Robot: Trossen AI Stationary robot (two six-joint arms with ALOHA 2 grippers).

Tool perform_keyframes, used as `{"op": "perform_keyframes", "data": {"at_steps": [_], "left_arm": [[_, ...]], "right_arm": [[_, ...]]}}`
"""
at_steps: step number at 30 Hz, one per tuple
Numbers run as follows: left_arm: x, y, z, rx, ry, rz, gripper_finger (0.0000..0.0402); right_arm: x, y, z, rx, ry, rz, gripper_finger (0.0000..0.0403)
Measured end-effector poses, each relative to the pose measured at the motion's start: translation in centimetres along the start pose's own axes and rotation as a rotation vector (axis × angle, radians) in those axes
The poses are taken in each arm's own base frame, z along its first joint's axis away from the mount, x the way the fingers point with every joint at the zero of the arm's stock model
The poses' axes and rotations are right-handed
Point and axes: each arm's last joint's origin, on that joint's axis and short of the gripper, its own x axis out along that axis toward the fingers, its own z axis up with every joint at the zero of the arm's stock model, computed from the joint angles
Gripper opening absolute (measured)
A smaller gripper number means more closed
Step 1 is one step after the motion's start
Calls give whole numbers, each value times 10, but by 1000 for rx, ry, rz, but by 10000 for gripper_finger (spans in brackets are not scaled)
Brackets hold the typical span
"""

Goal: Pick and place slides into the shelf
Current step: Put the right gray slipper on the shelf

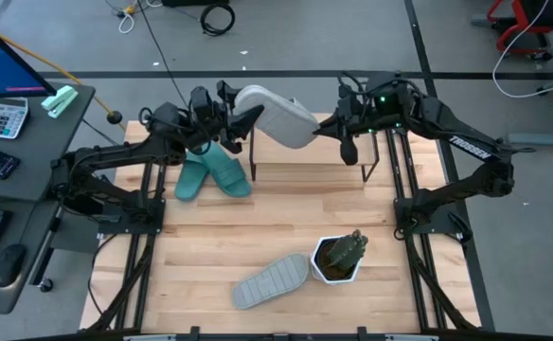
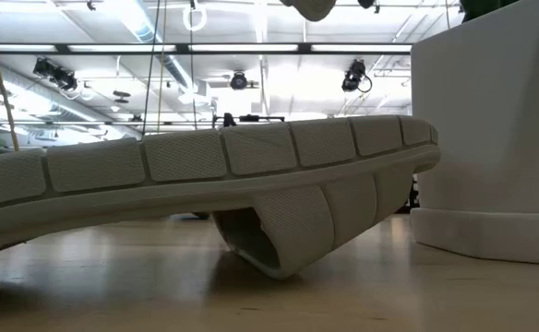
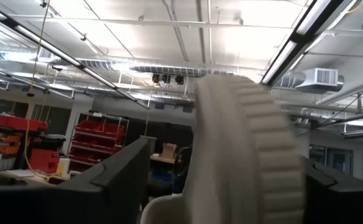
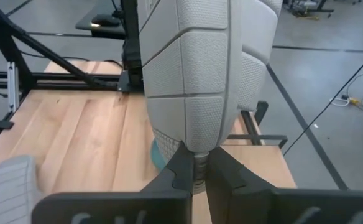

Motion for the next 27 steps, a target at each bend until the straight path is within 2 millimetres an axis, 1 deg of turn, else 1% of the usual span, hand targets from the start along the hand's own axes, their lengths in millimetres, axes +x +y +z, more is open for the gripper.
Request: {"op": "perform_keyframes", "data": {"at_steps": [4,9,11,12,16,20,23,27], "left_arm": [[0,0,-1,8,9,2,220],[0,0,0,81,5,0,123],[0,0,0,86,4,-5,83],[0,0,0,90,3,-5,69],[0,0,0,132,2,-4,68],[0,0,0,143,2,-4,68],[0,0,0,144,-1,-2,68],[0,0,0,150,2,0,68]], "right_arm": [[0,-1,4,-9,-42,-7,20],[0,-1,4,-5,-45,0,21],[0,0,4,-5,-46,3,35],[0,0,4,-5,-46,3,44],[-1,0,5,-5,-47,3,82],[-1,0,5,-5,-46,4,108],[-7,2,6,-8,-57,3,122],[-22,5,7,-12,-76,1,144]]}}
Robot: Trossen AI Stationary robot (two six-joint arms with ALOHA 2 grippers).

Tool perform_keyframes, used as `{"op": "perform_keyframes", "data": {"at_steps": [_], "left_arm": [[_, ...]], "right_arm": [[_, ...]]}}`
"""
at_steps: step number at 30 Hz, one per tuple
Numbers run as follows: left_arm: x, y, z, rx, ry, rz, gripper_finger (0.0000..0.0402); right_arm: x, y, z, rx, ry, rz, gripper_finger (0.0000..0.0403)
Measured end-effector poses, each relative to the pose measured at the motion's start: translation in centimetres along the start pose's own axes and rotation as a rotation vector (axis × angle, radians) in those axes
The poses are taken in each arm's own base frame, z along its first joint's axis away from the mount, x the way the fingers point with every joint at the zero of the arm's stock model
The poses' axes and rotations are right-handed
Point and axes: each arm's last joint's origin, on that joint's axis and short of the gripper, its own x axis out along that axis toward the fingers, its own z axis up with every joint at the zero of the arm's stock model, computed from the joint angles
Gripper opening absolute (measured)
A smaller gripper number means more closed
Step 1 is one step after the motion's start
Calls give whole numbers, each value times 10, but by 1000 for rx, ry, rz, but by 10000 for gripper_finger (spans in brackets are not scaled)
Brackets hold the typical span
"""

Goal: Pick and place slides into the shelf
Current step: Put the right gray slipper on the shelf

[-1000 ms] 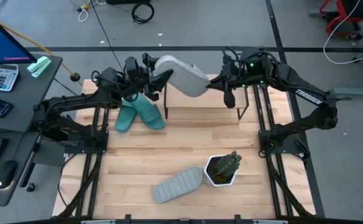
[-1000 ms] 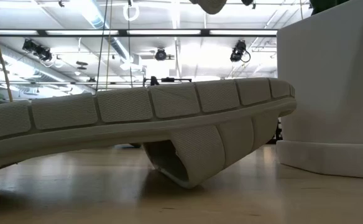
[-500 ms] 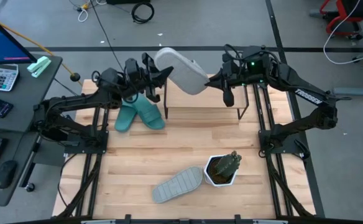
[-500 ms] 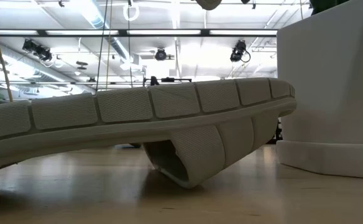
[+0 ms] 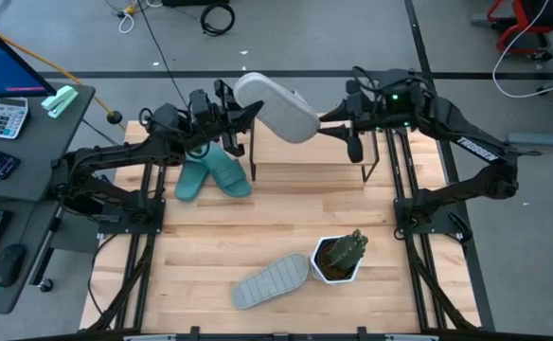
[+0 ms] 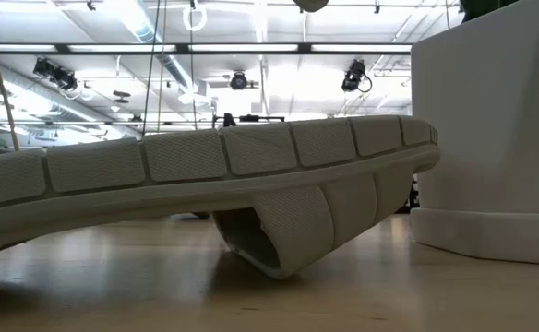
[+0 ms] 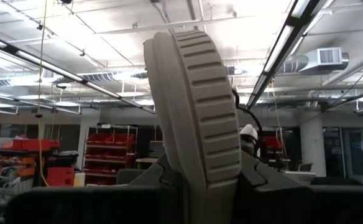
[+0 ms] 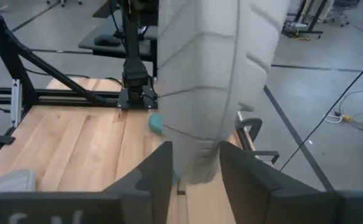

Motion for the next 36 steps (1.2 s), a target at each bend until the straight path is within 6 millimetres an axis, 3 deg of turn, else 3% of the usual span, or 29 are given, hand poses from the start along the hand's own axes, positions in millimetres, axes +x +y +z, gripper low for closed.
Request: {"op": "perform_keyframes", "data": {"at_steps": [6,12,19,24,31,36], "left_arm": [[0,1,-1,30,3,11,68],[1,1,-3,69,7,2,70],[28,-1,-1,193,11,-28,68],[59,-1,-14,313,128,-47,71],[100,0,-42,473,159,-68,67],[118,-5,-67,595,191,-120,67]], "right_arm": [[-29,5,-3,77,24,-14,194],[-75,17,-2,173,-44,-54,232],[-115,29,-1,256,-148,-98,235],[-126,33,-1,275,-176,-103,229],[-128,34,-1,275,-179,-105,229],[-129,34,-2,272,-180,-92,227]]}}
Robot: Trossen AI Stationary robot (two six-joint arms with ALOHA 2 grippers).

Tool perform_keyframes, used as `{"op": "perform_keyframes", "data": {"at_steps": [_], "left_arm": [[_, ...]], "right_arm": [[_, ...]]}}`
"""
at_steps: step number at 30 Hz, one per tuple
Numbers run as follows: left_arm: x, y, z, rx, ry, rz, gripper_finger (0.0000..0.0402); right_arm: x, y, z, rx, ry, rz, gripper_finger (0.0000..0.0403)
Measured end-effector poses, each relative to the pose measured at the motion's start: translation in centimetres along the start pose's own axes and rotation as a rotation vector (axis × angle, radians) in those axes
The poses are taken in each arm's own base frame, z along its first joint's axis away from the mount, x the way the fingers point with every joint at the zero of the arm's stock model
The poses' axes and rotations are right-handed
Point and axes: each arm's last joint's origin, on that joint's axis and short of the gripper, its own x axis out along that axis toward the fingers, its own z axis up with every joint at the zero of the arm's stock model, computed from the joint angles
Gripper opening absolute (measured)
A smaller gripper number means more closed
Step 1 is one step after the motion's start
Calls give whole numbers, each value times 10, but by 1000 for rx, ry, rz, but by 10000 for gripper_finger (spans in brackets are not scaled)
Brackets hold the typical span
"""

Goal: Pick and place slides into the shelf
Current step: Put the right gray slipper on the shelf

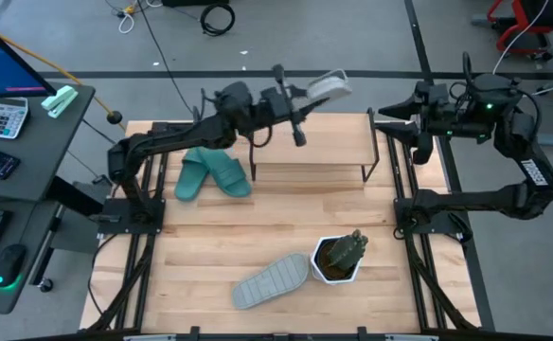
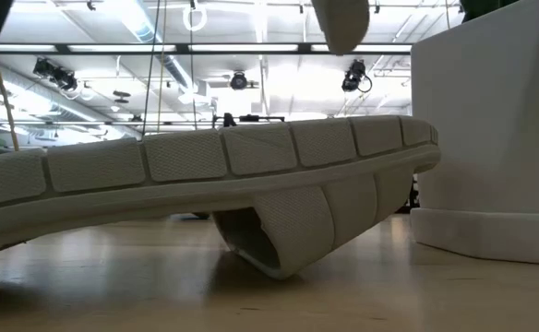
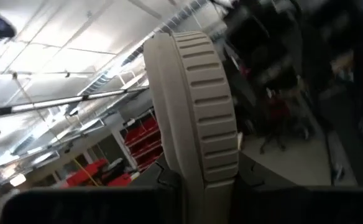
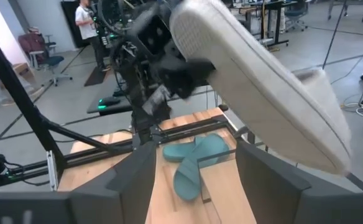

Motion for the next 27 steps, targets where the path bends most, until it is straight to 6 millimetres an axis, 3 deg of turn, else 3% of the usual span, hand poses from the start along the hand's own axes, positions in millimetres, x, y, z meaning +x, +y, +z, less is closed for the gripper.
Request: {"op": "perform_keyframes", "data": {"at_steps": [8,16,21,27], "left_arm": [[14,-37,-37,174,114,-103,67],[22,-60,-70,318,169,-162,67],[25,-74,-84,461,173,-207,67],[25,-90,-87,573,137,-289,67]], "right_arm": [[-17,5,0,-4,-43,5,224],[-21,6,0,24,-50,3,224],[-21,5,-2,45,-27,0,224],[-21,5,-5,53,3,-5,224]]}}
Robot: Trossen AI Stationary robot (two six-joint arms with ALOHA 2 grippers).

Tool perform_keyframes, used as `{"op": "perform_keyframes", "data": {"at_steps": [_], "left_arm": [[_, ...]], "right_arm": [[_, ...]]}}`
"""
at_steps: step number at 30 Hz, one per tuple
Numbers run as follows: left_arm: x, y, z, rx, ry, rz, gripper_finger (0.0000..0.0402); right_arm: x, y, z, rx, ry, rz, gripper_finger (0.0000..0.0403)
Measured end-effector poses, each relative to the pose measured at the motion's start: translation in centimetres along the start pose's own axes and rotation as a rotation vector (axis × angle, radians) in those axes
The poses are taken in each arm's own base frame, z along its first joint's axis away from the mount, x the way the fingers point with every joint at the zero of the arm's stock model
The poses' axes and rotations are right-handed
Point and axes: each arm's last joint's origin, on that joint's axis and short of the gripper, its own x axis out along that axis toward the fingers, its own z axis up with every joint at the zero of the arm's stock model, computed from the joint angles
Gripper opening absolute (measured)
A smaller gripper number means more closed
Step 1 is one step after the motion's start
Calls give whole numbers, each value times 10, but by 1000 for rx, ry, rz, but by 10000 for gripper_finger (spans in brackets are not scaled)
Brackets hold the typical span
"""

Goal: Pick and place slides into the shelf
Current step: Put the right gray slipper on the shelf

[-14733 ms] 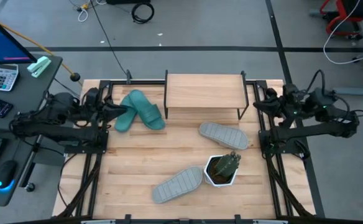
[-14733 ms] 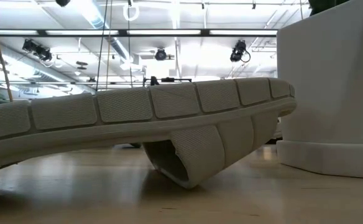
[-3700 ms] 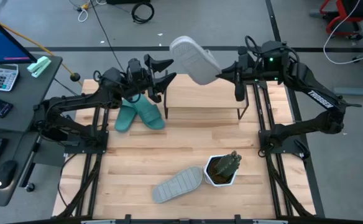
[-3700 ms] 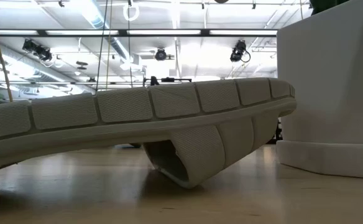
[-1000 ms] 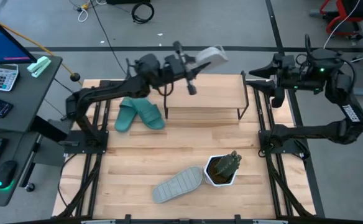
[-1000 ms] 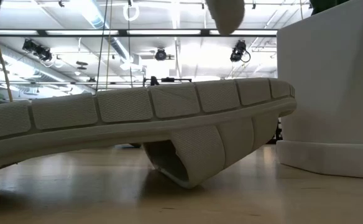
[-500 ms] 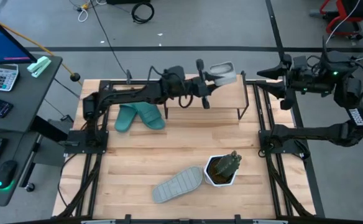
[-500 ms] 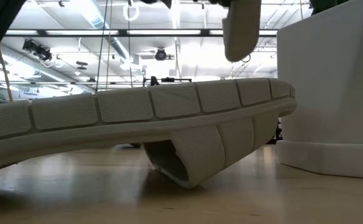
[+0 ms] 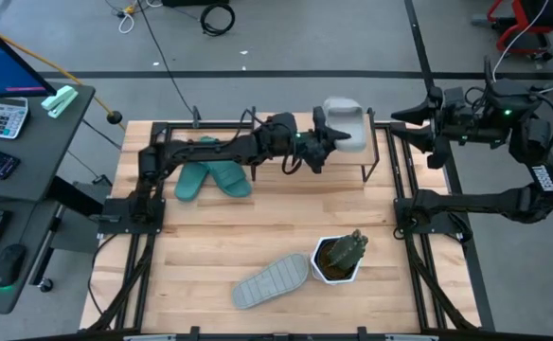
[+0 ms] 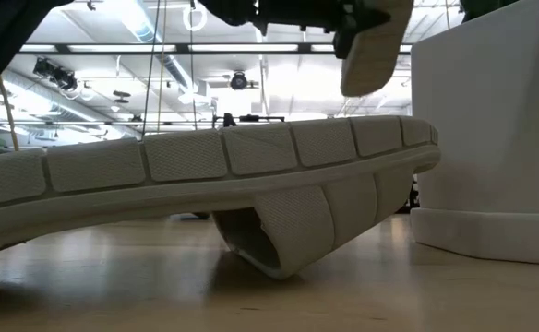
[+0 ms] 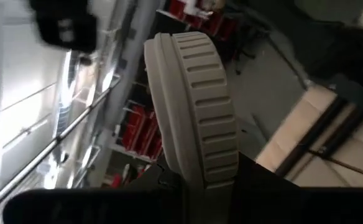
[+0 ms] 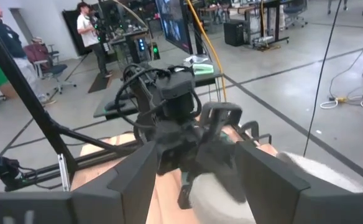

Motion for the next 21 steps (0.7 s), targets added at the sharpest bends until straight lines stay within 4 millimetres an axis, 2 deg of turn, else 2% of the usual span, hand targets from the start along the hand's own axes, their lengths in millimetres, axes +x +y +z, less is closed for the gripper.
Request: {"op": "perform_keyframes", "data": {"at_steps": [8,21], "left_arm": [[11,-29,3,145,-32,-60,67],[30,-84,-19,256,7,-135,67]], "right_arm": [[0,0,0,0,-1,1,224],[0,0,0,1,0,7,224]]}}
